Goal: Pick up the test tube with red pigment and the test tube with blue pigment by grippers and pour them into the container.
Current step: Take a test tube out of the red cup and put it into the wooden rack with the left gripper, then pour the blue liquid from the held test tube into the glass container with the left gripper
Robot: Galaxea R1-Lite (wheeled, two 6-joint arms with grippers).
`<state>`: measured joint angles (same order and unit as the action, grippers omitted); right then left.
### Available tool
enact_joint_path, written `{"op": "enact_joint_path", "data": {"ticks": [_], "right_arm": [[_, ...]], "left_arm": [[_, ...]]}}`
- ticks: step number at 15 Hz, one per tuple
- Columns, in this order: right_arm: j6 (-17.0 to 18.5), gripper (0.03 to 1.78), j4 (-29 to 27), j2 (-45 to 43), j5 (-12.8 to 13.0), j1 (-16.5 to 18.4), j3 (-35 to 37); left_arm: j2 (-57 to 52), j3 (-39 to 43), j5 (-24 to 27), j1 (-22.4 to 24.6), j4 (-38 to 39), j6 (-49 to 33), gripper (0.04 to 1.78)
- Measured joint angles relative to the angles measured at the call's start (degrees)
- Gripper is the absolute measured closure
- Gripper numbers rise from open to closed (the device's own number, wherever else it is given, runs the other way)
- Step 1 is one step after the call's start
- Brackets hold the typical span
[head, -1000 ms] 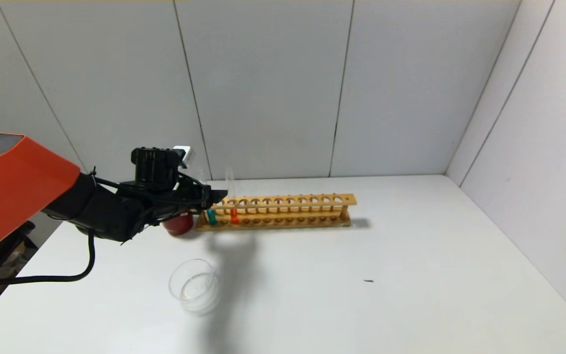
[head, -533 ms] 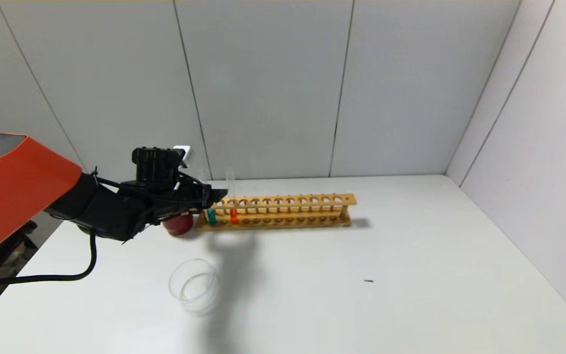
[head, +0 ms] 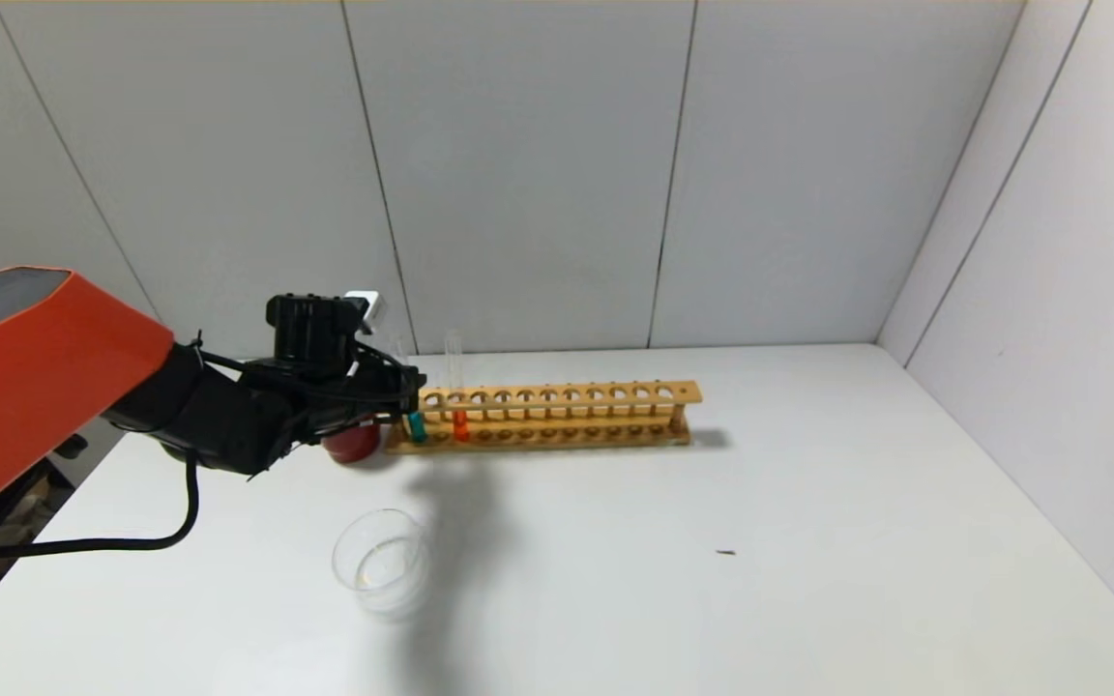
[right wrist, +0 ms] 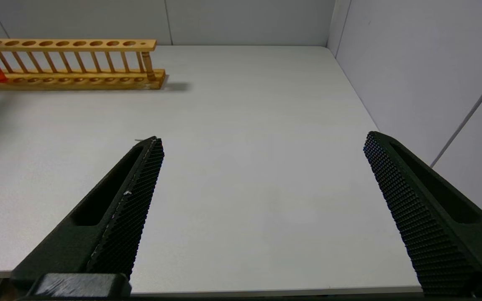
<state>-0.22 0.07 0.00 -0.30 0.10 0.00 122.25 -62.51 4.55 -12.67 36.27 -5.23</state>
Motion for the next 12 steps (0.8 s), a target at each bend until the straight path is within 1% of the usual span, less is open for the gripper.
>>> {"op": "enact_joint_path", "data": {"ticks": [1,2,3,9,12], "right_arm": [[0.0,0.06,0.0,0.0,0.0,0.0,0.0],[0.0,0.06,0.0,0.0,0.0,0.0,0.0],[-0.02,0.06,0.0,0.0,0.0,0.0,0.0],[0.0,0.06,0.0,0.0,0.0,0.0,0.0],[-0.02,0.06,-0.02,0.0,0.0,0.0,0.0]], "left_arm": [[0.18,-0.02,0.02,0.0,-0.02,0.0,1.37],[0.3,-0.07,-0.01,0.0,0.02,0.05,1.47],[0.38,-0.09,-0.04,0.05,0.06,0.06,1.5],[0.13,-0.07,-0.11,-0.01,-0.11,0.3,1.51],[-1.71,-0.49,-0.06,-0.1,-0.88,0.49,1.51]]}}
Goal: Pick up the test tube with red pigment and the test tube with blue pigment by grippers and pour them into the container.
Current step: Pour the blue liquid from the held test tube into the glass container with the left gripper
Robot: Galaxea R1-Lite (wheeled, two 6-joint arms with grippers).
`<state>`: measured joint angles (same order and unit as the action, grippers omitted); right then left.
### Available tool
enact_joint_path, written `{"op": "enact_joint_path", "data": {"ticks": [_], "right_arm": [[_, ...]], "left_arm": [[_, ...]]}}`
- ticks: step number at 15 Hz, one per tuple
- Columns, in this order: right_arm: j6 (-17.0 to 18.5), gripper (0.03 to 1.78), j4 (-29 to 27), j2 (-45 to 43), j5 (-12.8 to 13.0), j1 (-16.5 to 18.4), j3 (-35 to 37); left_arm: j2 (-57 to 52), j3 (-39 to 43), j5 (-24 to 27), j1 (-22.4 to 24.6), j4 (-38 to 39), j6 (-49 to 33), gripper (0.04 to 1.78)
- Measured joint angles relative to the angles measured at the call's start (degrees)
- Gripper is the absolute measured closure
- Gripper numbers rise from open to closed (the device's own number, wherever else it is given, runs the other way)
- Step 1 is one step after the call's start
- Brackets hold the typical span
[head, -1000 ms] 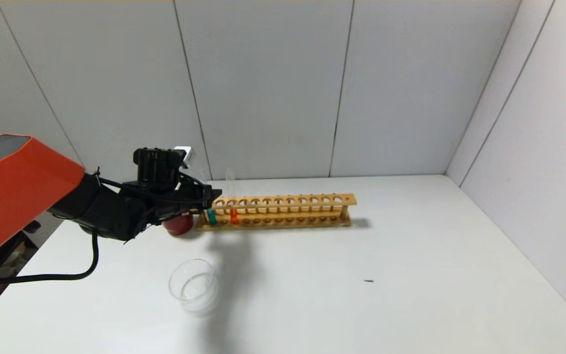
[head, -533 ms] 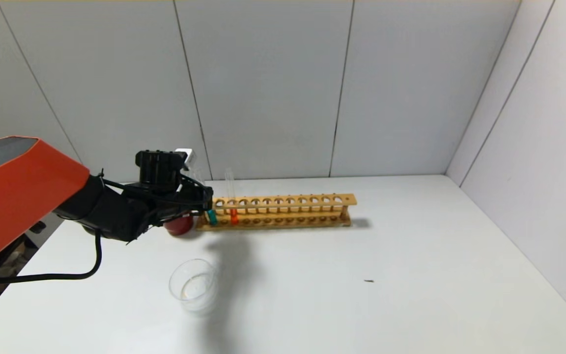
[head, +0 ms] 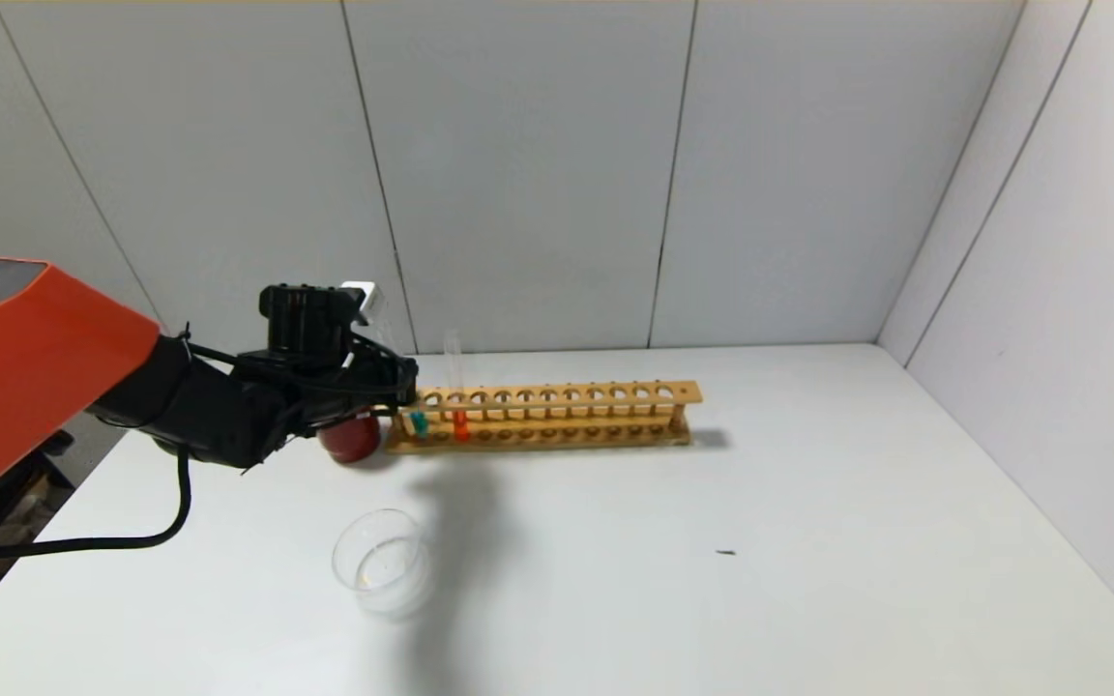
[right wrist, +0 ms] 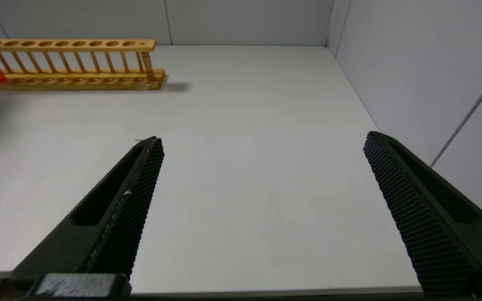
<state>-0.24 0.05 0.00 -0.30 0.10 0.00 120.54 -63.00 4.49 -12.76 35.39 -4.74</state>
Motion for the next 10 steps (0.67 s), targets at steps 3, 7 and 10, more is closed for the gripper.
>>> {"op": "enact_joint_path", "data": {"ticks": [3,7,10], "right_arm": [[0.02,0.06,0.02,0.0,0.0,0.0,0.0],[0.0,0.06,0.02,0.0,0.0,0.0,0.0],[0.02,0.06,0.02,0.0,-0.02,0.0,0.0]], "left_arm": [[-4.52,-1.08,-0.06,-0.32,-3.58,1.24,1.51],[-12.8,-2.02,0.17,-0.35,-9.73,6.28,1.51],[-18.86,-2.1,0.17,-0.71,-11.39,9.92,1.51]]}}
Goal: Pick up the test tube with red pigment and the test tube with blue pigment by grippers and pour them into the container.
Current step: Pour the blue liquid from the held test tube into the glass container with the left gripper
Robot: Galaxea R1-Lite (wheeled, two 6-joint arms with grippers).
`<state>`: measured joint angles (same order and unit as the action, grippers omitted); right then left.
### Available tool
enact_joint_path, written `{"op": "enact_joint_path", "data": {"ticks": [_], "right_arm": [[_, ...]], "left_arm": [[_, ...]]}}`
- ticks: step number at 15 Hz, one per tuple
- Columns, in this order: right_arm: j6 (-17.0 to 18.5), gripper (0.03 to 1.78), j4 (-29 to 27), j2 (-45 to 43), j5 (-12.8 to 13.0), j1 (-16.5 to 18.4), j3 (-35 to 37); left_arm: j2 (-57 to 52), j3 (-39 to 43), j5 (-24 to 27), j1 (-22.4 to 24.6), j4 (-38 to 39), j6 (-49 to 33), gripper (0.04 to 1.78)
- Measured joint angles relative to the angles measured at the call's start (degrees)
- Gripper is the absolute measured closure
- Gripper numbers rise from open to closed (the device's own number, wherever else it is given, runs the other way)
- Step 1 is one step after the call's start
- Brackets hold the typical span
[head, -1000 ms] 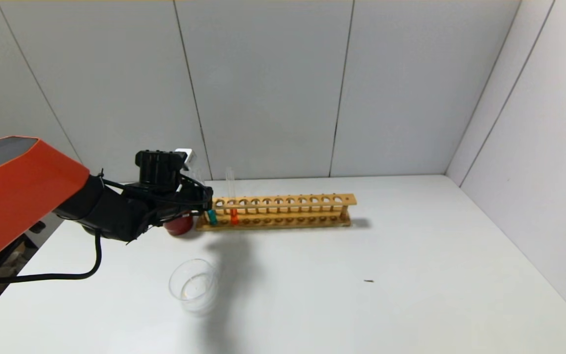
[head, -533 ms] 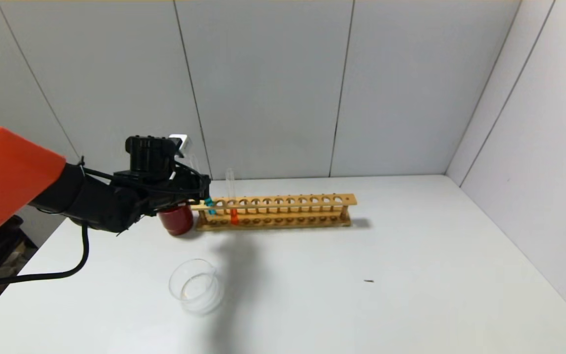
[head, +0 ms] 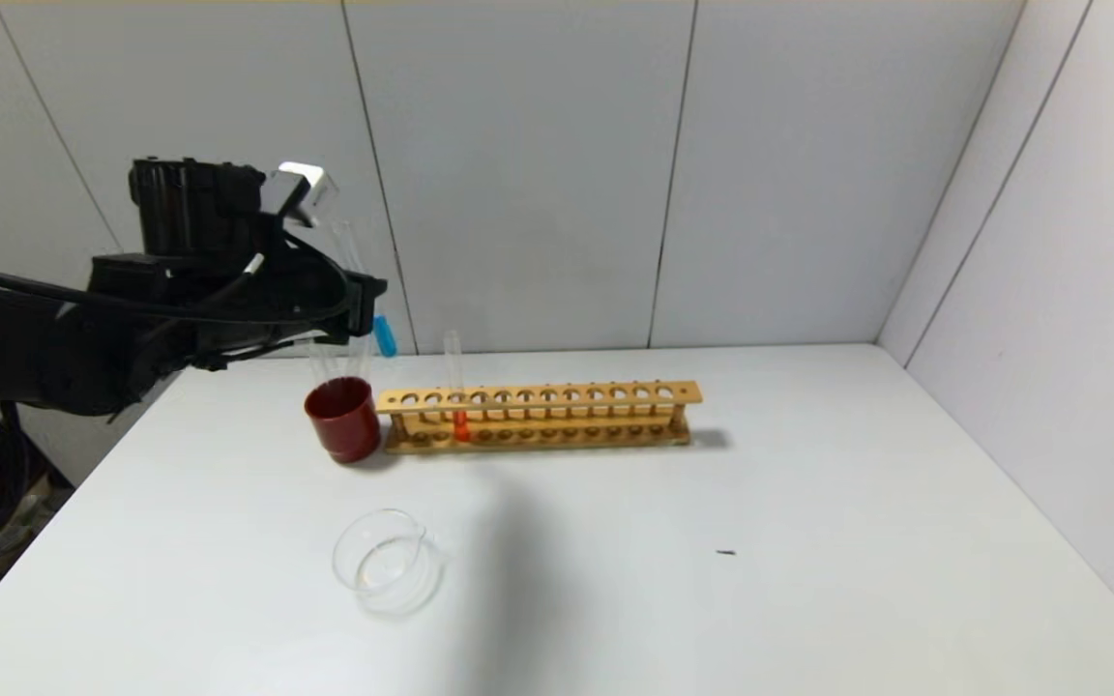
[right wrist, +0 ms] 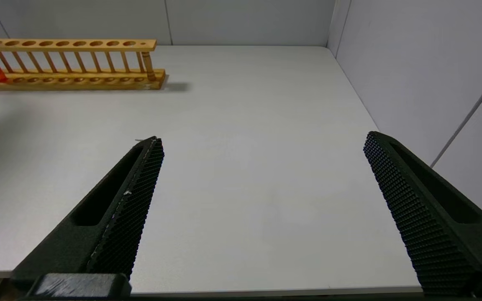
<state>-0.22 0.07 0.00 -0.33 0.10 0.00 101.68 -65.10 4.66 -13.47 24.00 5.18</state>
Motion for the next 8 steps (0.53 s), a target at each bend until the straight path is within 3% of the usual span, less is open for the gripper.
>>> {"op": "enact_joint_path", "data": {"ticks": [4,8], "right_arm": [[-0.02,0.06,0.0,0.0,0.0,0.0,0.0],[-0.02,0.06,0.0,0.0,0.0,0.0,0.0]], "left_arm": [[-8.74,3.69,0.18,0.11,-3.86,3.28,1.51],[-17.66,13.14,0.82,3.85,-8.57,15.19,1.51]]}}
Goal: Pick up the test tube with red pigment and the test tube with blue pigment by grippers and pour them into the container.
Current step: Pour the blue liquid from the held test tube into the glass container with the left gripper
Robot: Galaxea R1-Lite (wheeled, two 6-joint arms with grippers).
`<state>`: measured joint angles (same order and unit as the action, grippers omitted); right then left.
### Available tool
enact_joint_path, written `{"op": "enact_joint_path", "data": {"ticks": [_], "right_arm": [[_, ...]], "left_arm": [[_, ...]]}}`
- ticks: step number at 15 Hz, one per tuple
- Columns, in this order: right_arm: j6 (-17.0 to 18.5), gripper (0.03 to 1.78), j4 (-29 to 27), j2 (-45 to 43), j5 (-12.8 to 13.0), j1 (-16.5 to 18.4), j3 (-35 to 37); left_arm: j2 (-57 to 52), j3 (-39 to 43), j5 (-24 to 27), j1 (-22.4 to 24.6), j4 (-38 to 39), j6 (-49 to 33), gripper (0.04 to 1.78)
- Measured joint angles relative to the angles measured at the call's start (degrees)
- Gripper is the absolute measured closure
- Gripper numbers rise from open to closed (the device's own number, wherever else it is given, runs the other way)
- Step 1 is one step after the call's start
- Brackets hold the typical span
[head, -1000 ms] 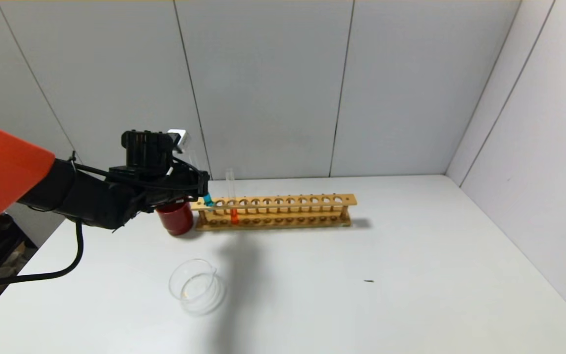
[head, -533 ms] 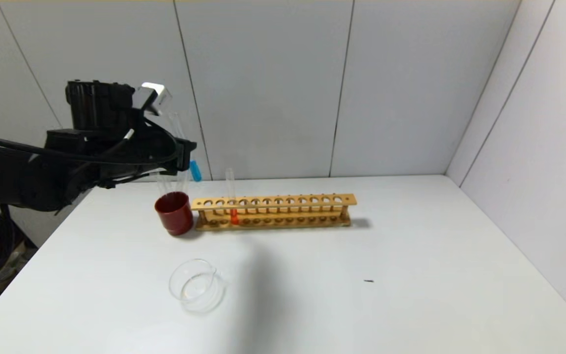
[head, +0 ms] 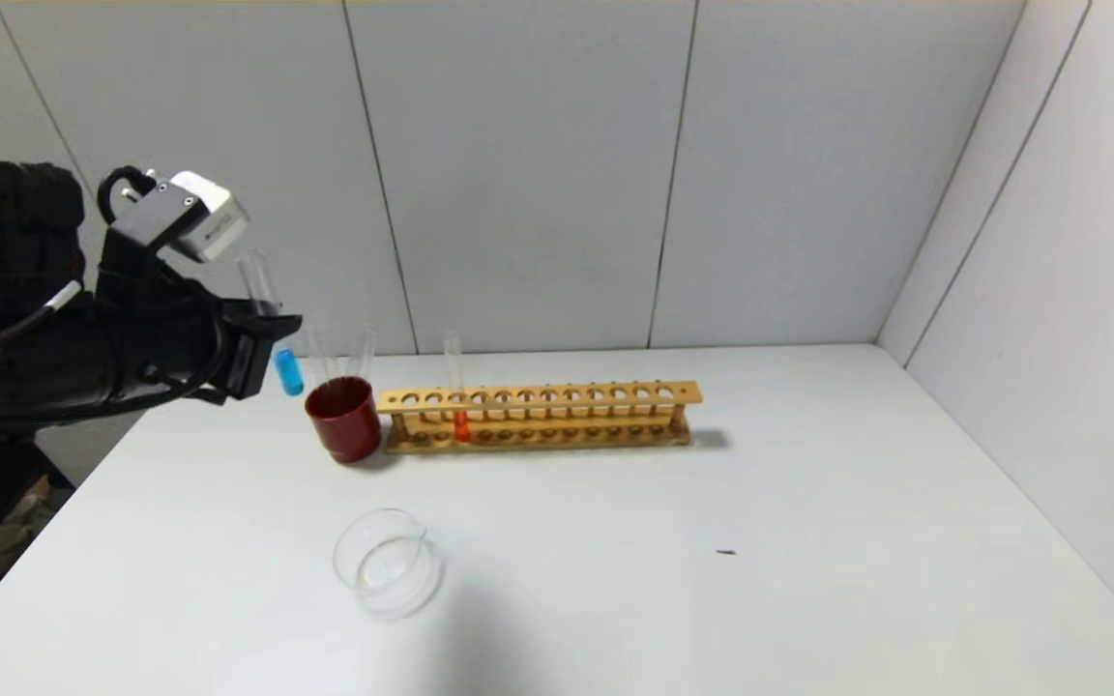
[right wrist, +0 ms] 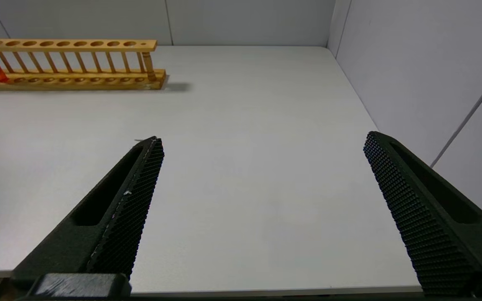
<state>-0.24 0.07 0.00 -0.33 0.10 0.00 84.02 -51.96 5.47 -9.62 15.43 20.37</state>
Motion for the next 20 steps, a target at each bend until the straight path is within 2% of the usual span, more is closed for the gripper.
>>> {"op": "enact_joint_path", "data": {"ticks": [3,6,9,20], "right_arm": [[0.0,0.06,0.0,0.0,0.02,0.0,0.0],[0.0,0.06,0.0,0.0,0.02,0.0,0.0],[0.0,0.06,0.0,0.0,0.0,0.0,0.0],[0.02,0.06,0.0,0.0,0.0,0.0,0.0]], "left_arm": [[-2.68,4.72,0.59,4.52,-0.2,10.54,1.51],[-2.84,6.16,5.5,8.13,-0.41,23.65,1.51],[-2.01,7.56,8.83,8.87,-0.44,32.71,1.51],[2.43,14.25,8.5,9.75,-0.02,62.9,1.51]]}}
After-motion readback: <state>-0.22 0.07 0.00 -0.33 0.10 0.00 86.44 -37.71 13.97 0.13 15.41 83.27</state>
